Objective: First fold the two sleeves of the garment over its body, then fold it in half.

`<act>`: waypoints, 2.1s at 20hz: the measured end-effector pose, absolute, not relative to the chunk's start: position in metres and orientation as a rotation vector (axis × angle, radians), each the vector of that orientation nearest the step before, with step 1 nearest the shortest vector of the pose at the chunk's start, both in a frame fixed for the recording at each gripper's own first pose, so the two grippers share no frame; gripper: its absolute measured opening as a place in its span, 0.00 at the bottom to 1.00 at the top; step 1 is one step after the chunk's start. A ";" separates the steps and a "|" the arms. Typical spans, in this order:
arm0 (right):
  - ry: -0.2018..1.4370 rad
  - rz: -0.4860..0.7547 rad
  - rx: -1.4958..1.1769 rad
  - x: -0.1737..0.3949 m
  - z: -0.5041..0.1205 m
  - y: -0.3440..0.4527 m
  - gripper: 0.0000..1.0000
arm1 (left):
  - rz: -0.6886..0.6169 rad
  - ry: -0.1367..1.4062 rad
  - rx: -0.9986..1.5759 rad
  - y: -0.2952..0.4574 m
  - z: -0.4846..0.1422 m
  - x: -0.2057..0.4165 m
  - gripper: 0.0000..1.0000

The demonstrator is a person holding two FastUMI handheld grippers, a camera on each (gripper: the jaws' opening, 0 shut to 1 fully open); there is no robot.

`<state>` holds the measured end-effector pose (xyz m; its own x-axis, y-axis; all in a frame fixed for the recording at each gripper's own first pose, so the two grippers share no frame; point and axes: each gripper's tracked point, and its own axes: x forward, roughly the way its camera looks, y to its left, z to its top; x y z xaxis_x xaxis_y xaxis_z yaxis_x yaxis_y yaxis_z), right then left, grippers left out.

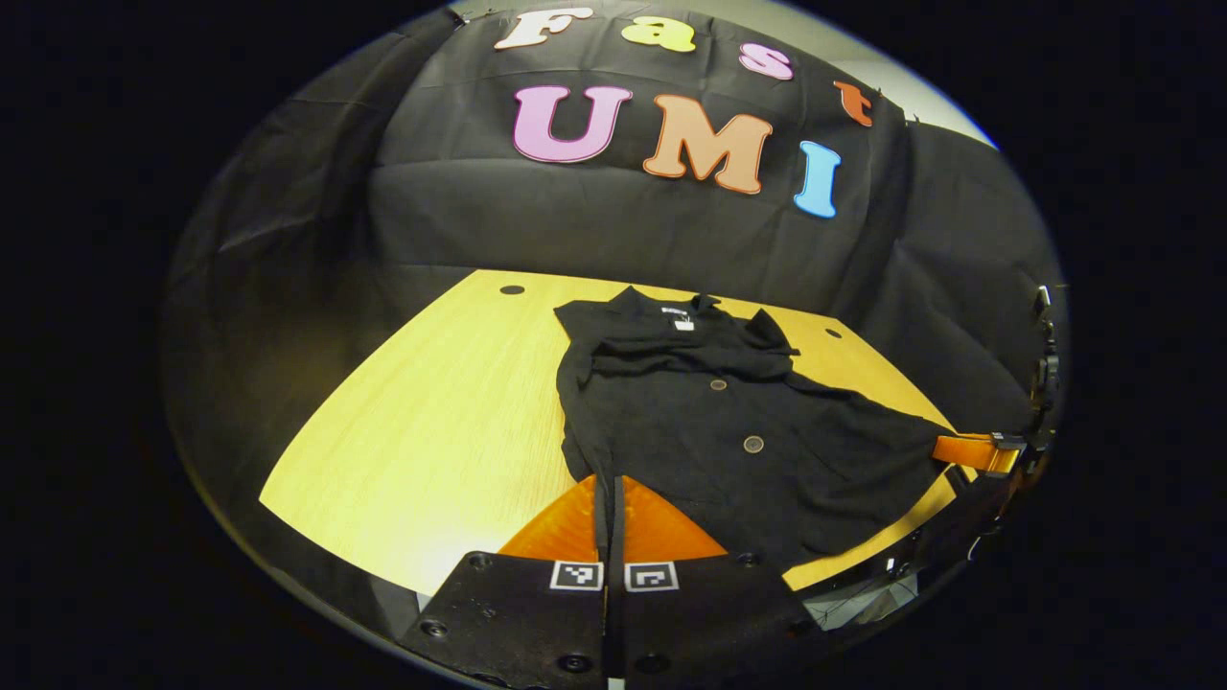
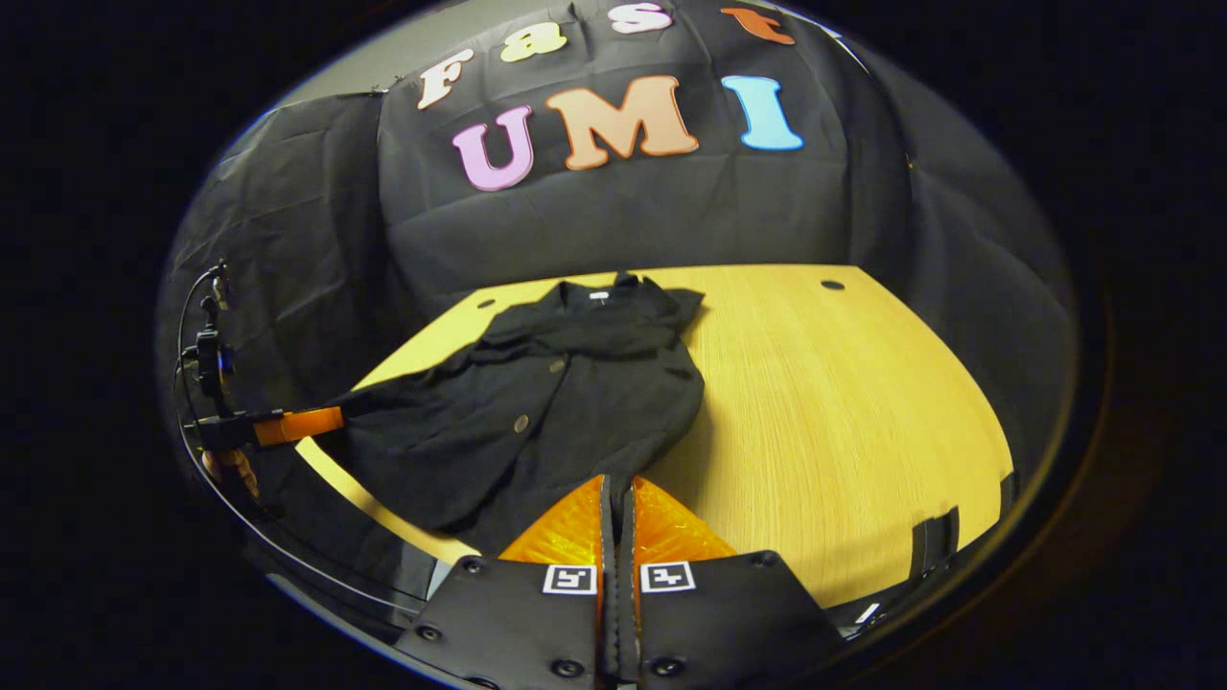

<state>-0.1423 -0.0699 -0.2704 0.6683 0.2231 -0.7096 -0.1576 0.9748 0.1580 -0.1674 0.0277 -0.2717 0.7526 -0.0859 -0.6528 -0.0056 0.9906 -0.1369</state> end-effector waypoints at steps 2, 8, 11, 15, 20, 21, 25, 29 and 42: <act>0.776 0.220 0.092 -0.126 -0.255 -0.067 0.02 | -0.040 0.695 -0.145 0.030 -0.256 -0.153 0.00; 0.672 0.218 0.111 -0.068 -0.208 -0.071 0.00 | -0.020 0.581 -0.188 0.036 -0.209 -0.084 0.00; 0.641 0.222 0.119 -0.037 -0.192 -0.076 0.02 | -0.013 0.546 -0.149 0.044 -0.196 -0.054 0.00; 0.606 0.232 0.118 0.003 -0.178 -0.079 0.02 | -0.016 0.527 -0.135 0.040 -0.188 -0.015 0.00; 0.585 0.256 0.111 0.049 -0.168 -0.080 0.02 | -0.003 0.496 -0.117 0.041 -0.179 0.035 0.00; 0.576 0.260 0.110 0.058 -0.166 -0.081 0.02 | 0.000 0.477 -0.113 0.041 -0.176 0.046 0.00; 0.557 0.276 0.102 0.104 -0.160 -0.082 0.02 | 0.009 0.442 -0.093 0.037 -0.172 0.087 0.00; 0.555 0.295 0.108 0.145 -0.165 -0.082 0.02 | 0.014 0.439 -0.083 0.034 -0.176 0.124 0.00; 0.640 0.296 0.130 0.246 -0.234 -0.099 0.02 | 0.107 0.523 -0.073 0.052 -0.249 0.221 0.00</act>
<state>0.2455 -0.0992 -0.2344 0.7615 0.3116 -0.5684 -0.2317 0.9498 0.2101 0.2209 0.0523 -0.2488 0.8611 0.0835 -0.5015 -0.1209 0.9918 -0.0424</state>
